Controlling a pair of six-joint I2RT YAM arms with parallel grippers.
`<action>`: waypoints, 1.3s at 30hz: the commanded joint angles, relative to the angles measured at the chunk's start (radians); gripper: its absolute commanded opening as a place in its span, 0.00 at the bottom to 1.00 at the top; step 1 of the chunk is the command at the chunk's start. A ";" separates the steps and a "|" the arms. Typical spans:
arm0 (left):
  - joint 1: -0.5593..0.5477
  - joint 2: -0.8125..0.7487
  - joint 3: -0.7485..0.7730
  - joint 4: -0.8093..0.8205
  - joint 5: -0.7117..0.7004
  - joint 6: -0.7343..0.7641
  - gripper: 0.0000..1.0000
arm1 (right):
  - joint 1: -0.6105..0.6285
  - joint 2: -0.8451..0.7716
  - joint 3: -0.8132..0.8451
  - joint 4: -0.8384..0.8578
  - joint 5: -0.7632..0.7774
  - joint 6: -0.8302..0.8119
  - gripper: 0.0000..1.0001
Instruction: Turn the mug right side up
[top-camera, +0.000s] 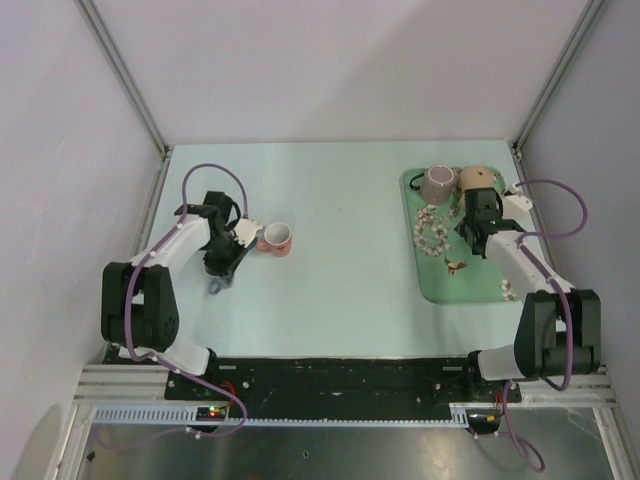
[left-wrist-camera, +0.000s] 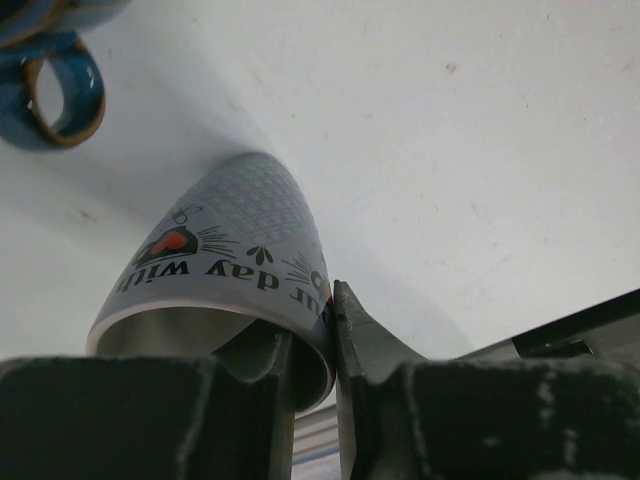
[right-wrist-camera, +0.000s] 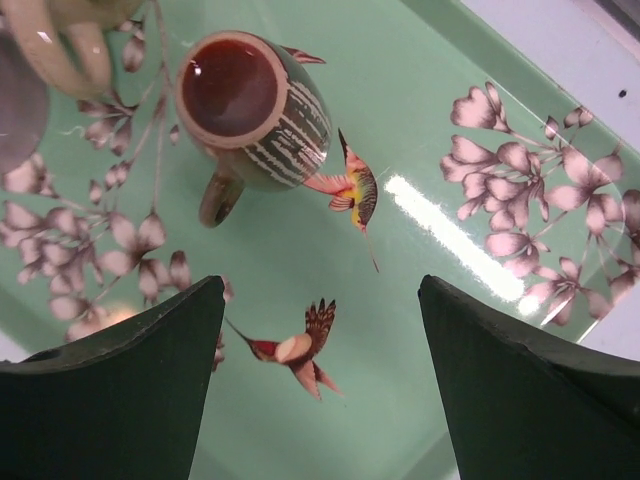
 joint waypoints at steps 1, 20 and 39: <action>0.003 0.011 -0.026 0.109 0.059 0.067 0.05 | 0.009 0.092 0.040 0.041 0.093 0.095 0.84; 0.006 -0.043 0.128 -0.089 -0.045 0.021 0.72 | 0.010 0.436 0.364 -0.166 0.090 0.237 0.82; 0.006 -0.096 0.259 -0.189 -0.066 0.032 0.73 | -0.050 0.499 0.408 -0.192 0.020 0.028 0.60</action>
